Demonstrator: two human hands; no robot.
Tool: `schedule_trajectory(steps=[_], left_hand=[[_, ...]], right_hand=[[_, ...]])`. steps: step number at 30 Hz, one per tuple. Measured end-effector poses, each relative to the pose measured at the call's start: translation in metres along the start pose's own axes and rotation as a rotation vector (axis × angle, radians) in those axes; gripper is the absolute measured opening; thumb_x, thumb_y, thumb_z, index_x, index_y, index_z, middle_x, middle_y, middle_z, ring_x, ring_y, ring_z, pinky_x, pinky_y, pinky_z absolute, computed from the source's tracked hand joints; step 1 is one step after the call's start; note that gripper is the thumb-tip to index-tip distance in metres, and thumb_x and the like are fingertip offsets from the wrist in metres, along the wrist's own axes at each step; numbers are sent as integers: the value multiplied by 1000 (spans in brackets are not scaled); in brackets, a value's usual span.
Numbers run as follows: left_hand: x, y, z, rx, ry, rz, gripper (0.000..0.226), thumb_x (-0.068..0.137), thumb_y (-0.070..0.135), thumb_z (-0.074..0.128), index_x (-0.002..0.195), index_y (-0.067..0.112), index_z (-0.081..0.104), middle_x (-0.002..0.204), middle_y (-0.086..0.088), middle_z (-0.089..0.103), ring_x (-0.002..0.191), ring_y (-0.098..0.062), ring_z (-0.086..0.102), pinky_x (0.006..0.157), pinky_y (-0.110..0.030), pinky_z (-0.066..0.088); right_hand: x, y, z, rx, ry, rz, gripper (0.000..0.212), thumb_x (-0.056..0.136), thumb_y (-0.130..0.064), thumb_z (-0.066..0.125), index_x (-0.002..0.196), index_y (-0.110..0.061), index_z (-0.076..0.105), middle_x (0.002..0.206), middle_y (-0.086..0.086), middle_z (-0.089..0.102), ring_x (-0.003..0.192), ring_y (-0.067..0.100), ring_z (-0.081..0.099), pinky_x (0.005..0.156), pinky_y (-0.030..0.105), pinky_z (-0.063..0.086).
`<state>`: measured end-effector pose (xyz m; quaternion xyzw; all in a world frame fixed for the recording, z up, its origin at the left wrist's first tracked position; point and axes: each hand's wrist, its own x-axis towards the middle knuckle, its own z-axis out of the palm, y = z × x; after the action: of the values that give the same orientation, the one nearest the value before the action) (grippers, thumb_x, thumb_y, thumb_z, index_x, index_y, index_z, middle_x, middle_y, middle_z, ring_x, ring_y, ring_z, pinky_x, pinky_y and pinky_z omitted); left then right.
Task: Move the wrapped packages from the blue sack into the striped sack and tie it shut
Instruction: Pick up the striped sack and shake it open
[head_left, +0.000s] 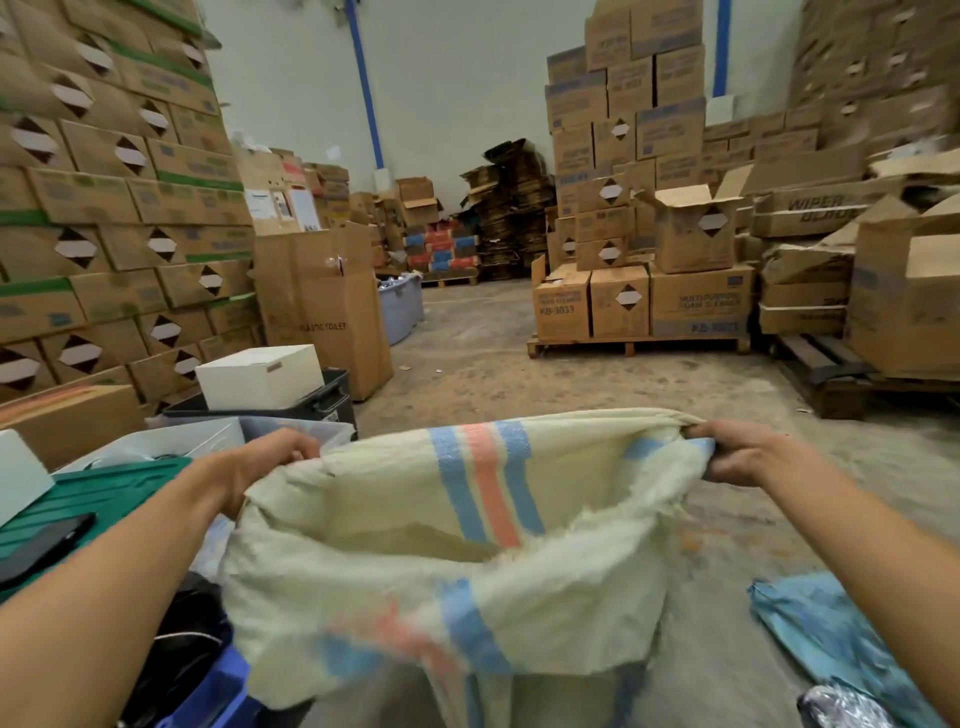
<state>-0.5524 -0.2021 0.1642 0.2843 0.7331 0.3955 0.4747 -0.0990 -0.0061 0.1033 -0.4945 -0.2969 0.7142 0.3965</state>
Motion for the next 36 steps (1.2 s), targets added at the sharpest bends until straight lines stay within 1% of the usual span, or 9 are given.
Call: schedule_trajectory(steps=[4, 7, 11, 18, 21, 23, 30, 33, 36], left_hand=[[-13, -4, -14, -7, -88, 56, 69, 40, 54, 90, 78, -1, 78, 90, -23, 72, 74, -34, 71, 72, -43, 59], [-19, 1, -10, -222, -183, 318, 82, 10, 25, 99, 85, 3, 77, 82, -19, 74, 67, -31, 73, 56, -41, 60], [-5, 16, -18, -328, -72, 444, 65, 54, 7, 80, 116, 8, 60, 89, -13, 73, 76, -26, 73, 67, -40, 62], [19, 24, -31, -76, 202, 425, 22, 97, 8, 42, 110, 22, 53, 101, -12, 58, 84, -24, 57, 63, -34, 50], [26, 25, -25, 294, 490, 486, 16, 95, 7, 52, 110, 14, 51, 98, -14, 56, 78, -22, 51, 57, -29, 41], [25, 25, -14, 573, 558, 601, 11, 89, 6, 63, 98, 11, 60, 91, -12, 60, 76, -21, 52, 55, -28, 38], [37, 28, 21, 1232, 712, 437, 6, 82, 14, 63, 85, 10, 66, 91, -11, 69, 83, -29, 62, 74, -38, 57], [37, 36, 33, 669, 482, 224, 11, 92, 7, 49, 92, 1, 58, 93, -21, 63, 76, -32, 61, 56, -40, 56], [35, 66, 32, -77, 258, 112, 15, 97, 3, 44, 107, 4, 55, 93, -16, 63, 80, -28, 62, 47, -36, 58]], right_hand=[[-8, -22, -5, 12, -89, 6, 32, 101, -2, 33, 127, 3, 50, 105, 24, 63, 94, 36, 62, 94, 45, 48], [-22, -28, -14, -140, -252, -48, 27, 81, -16, 69, 102, -1, 62, 76, 19, 68, 62, 29, 68, 57, 37, 59], [-31, -33, -23, -642, -498, -205, 57, 70, -18, 80, 123, -12, 60, 108, 18, 69, 84, 30, 70, 63, 37, 60], [-8, -30, -29, -1395, -56, -802, 38, 77, -15, 79, 103, -33, 58, 109, -4, 56, 102, 17, 57, 80, 29, 50], [2, -11, -35, -1291, 473, -996, 17, 85, -14, 68, 97, -25, 63, 98, 8, 63, 89, 26, 60, 71, 34, 47], [14, 6, -39, -1131, 569, -892, 17, 91, -8, 54, 99, -21, 61, 91, 13, 64, 72, 29, 63, 54, 32, 51], [25, 25, -18, 135, -24, -18, 32, 107, -13, 28, 101, -5, 59, 96, 19, 62, 75, 32, 63, 41, 52, 53], [15, 15, -1, 207, -92, 20, 29, 107, -14, 34, 110, -3, 61, 99, 20, 63, 86, 35, 61, 63, 54, 57], [11, -14, 11, 187, -70, -129, 25, 103, -16, 39, 105, -8, 64, 98, 15, 66, 86, 29, 63, 52, 46, 59]])
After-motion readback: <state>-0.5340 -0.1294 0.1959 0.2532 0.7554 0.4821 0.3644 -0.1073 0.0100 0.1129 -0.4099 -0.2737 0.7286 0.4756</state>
